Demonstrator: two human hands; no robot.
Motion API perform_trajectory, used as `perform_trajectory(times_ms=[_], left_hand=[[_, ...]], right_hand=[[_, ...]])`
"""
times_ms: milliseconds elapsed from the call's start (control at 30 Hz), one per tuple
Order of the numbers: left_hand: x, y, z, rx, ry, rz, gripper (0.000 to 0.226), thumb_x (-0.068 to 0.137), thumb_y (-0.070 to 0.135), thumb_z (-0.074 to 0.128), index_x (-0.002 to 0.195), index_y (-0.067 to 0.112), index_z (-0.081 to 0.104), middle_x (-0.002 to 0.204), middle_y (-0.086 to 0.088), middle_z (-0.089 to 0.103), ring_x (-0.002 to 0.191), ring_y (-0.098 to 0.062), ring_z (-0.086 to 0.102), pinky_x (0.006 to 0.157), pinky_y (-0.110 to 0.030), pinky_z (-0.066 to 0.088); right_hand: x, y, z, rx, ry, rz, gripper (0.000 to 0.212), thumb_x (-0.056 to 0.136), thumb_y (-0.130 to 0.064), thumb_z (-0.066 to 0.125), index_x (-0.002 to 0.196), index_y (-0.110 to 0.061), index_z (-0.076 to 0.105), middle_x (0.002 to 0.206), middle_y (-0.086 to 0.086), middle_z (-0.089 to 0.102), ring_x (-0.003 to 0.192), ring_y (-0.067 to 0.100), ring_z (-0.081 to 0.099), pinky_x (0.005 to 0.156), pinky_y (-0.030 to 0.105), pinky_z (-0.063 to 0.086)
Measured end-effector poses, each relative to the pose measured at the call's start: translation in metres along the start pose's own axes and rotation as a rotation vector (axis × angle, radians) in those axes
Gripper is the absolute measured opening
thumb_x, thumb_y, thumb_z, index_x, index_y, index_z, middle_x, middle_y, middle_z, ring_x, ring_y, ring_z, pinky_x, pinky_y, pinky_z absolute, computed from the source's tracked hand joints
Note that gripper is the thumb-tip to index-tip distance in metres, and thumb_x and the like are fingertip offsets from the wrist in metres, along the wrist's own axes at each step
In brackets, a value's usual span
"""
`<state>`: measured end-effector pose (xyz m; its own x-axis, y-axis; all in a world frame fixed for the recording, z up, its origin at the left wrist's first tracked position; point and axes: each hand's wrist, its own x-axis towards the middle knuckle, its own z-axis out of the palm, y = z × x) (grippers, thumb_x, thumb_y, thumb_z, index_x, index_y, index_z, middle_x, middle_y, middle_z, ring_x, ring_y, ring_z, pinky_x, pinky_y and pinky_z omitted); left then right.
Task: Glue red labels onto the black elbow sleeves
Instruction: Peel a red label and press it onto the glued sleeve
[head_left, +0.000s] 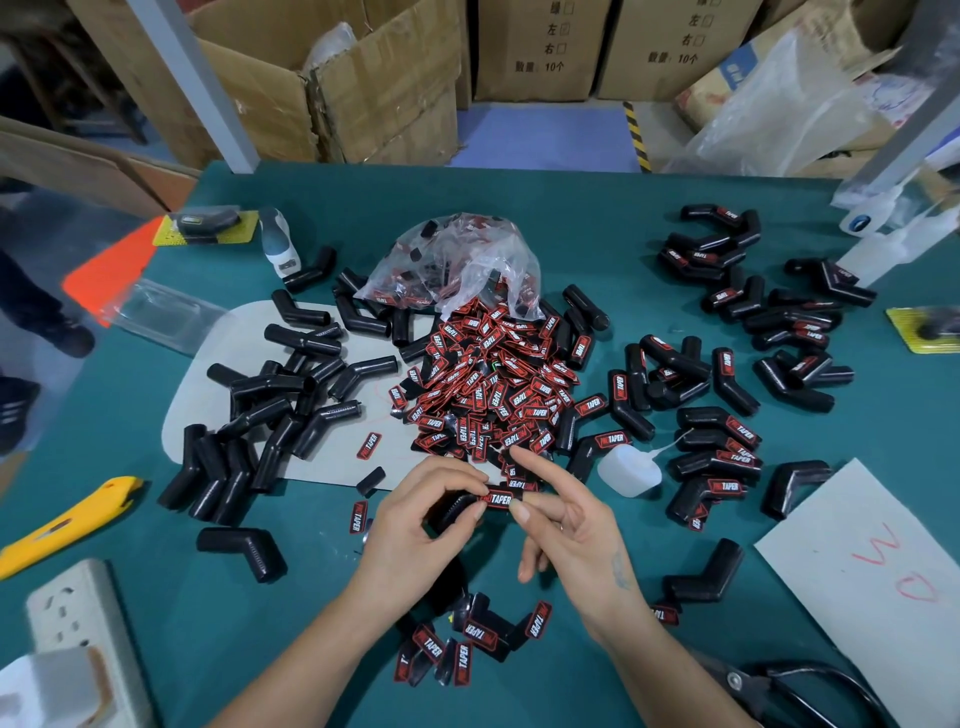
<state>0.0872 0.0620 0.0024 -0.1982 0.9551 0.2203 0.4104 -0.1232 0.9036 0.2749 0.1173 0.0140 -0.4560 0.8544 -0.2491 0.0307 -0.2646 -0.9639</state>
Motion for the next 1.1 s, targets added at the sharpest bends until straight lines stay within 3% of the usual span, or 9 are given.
perform_trajectory(times_ms=[133, 333, 433, 567, 800, 1100], left_hand=[[0.001, 0.001, -0.001, -0.022, 0.020, -0.008, 0.008, 0.093, 0.018, 0.073, 0.101, 0.017, 0.075, 0.111, 0.011, 0.070, 0.110, -0.019, 0.069, 0.100, -0.023, 0.049], [0.000, -0.001, 0.000, -0.037, 0.037, 0.008, 0.007, 0.093, 0.020, 0.071, 0.100, 0.021, 0.073, 0.111, 0.012, 0.071, 0.109, -0.019, 0.069, 0.099, -0.027, 0.051], [-0.002, -0.003, 0.003, 0.011, 0.071, 0.059, 0.010, 0.094, 0.019, 0.072, 0.102, 0.024, 0.072, 0.113, 0.013, 0.069, 0.110, -0.017, 0.069, 0.099, -0.024, 0.049], [-0.007, -0.007, 0.006, 0.075, 0.095, 0.139, 0.010, 0.095, 0.016, 0.072, 0.104, 0.021, 0.072, 0.119, 0.012, 0.067, 0.113, -0.013, 0.069, 0.100, -0.022, 0.050], [-0.011, -0.009, 0.010, 0.163, 0.044, 0.333, 0.007, 0.104, 0.019, 0.064, 0.110, 0.017, 0.069, 0.127, 0.005, 0.064, 0.108, -0.011, 0.071, 0.089, -0.033, 0.060], [-0.011, -0.008, 0.010, 0.115, 0.079, 0.272, 0.007, 0.097, 0.012, 0.071, 0.103, 0.010, 0.075, 0.118, -0.001, 0.068, 0.106, -0.013, 0.071, 0.090, -0.033, 0.059]], right_hand=[[-0.001, -0.002, 0.000, -0.002, 0.004, -0.010, 0.046, 0.102, -0.012, 0.067, 0.144, -0.026, 0.059, 0.079, -0.007, 0.072, 0.049, 0.015, 0.064, 0.056, 0.019, 0.045], [0.001, 0.000, 0.002, 0.023, 0.001, -0.043, 0.046, 0.096, -0.023, 0.068, 0.141, -0.034, 0.063, 0.076, -0.004, 0.069, 0.055, 0.015, 0.065, 0.056, 0.019, 0.045], [0.001, 0.002, 0.003, 0.040, -0.010, -0.052, 0.047, 0.097, -0.022, 0.068, 0.139, -0.044, 0.062, 0.091, 0.000, 0.074, 0.070, 0.018, 0.072, 0.057, 0.022, 0.049], [0.000, 0.005, 0.009, 0.076, -0.019, -0.047, 0.053, 0.097, -0.016, 0.069, 0.140, -0.044, 0.061, 0.110, 0.005, 0.075, 0.089, 0.020, 0.076, 0.062, 0.025, 0.054], [0.000, 0.006, 0.010, 0.110, 0.034, -0.040, 0.049, 0.093, -0.017, 0.075, 0.135, -0.040, 0.066, 0.095, 0.001, 0.074, 0.084, 0.009, 0.066, 0.069, 0.024, 0.055], [0.001, 0.005, 0.006, 0.136, 0.011, -0.051, 0.050, 0.096, -0.018, 0.071, 0.139, -0.042, 0.063, 0.094, 0.007, 0.075, 0.091, 0.016, 0.072, 0.071, 0.025, 0.055]])
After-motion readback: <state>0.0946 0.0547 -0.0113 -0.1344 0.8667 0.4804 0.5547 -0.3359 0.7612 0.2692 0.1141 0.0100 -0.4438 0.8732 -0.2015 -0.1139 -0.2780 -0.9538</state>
